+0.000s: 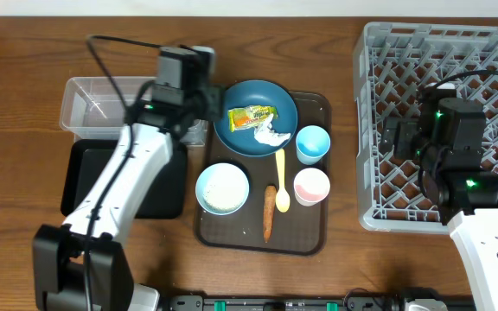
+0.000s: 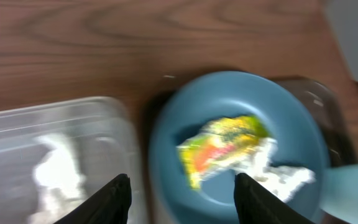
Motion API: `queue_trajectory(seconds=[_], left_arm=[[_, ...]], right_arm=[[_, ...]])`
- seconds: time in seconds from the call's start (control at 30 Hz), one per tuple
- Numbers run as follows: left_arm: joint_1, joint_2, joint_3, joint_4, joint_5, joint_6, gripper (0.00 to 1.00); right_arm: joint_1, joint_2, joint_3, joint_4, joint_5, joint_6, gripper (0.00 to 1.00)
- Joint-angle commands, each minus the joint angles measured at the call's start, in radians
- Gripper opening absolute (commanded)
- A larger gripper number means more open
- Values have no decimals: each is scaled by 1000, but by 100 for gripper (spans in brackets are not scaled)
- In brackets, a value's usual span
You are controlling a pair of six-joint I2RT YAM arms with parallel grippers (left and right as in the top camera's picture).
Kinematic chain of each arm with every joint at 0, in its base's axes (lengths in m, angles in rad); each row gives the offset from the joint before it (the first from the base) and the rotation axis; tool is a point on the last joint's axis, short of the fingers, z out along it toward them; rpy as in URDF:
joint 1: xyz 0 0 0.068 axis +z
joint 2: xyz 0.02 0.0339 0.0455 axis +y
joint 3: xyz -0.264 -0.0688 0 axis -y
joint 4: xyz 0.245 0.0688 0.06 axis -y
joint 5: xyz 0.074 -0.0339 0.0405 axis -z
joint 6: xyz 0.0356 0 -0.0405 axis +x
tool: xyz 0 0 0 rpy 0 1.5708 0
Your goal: Sort waste into correct bins and load items into the dishwasher rack
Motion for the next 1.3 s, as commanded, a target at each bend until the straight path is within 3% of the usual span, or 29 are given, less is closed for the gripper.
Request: queue_trajectory(seconds=[0.0,0.2,0.27,0.57,0.6,0.7,0.8,1.07,1.27], left_arm=[[-61,53,7,0,39,13,55],[-164,163,7,13,39,13,56],[-193,201,7,24,39,13,61],[-233,343,7,91,39,13,63],[-232,349,7,91,39,13,59],[-232,351,7,92,38,13,26],[-232,332,7,94,27,14,11],[-198,145,7,14,-93,14,7],[-79,-26,7,-39,-210,14,7]], right_arm=[[6,3,22,-1,-1,11,99],[6,3,22,-1,-1,11,99],[6,3,22,-1,-1,11,99],[6,3,22,-8,-2,11,99],[6,3,22,-11,-1,11,99],[6,3,22,-17,-1,11,99],[6,3,22,-16,-1,11,99],[6,3,22,-18,-1,10,99],[6,3,22,-18,-1,10,99]])
